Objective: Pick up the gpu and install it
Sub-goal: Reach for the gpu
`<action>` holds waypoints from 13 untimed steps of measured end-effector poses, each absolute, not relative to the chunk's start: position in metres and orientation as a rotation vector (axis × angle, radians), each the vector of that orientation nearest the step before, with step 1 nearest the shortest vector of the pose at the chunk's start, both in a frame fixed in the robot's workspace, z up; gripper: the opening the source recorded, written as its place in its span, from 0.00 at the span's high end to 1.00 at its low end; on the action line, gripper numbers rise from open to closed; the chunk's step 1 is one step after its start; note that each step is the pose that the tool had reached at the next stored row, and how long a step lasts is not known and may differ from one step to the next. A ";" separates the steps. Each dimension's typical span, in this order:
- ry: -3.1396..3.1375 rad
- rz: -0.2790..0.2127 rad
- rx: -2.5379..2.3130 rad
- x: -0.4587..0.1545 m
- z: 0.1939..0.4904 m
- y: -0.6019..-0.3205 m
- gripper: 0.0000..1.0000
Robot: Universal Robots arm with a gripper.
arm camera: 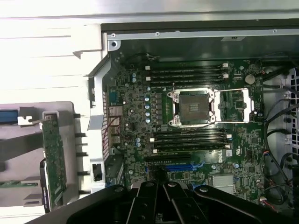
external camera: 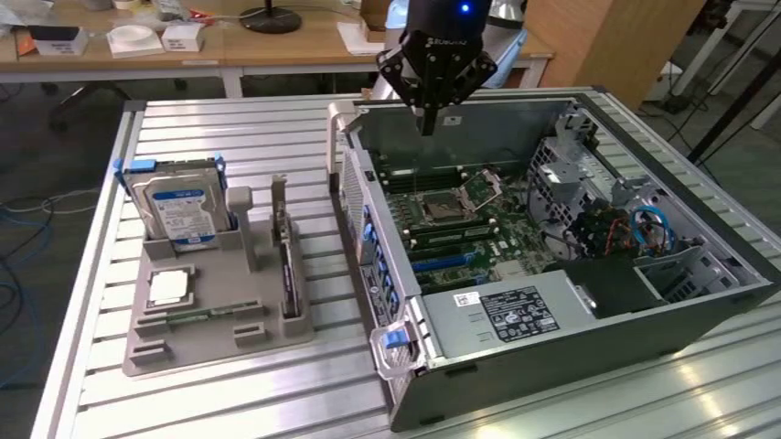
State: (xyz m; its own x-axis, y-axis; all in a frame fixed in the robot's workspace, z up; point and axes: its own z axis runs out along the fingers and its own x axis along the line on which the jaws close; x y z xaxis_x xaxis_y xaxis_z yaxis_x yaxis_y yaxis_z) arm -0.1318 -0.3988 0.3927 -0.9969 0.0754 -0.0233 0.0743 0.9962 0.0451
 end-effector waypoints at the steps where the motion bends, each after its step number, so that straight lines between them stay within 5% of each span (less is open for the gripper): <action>1: 3.114 0.069 0.116 -0.134 0.393 -0.399 0.89; 13: 3.114 0.069 0.117 -0.161 0.392 -0.399 0.89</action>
State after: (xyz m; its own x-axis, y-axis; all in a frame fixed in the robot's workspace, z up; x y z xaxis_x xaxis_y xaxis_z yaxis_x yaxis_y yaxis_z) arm -0.1612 -0.3988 0.3919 -0.9969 0.0754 -0.0233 0.0743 0.9962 0.0451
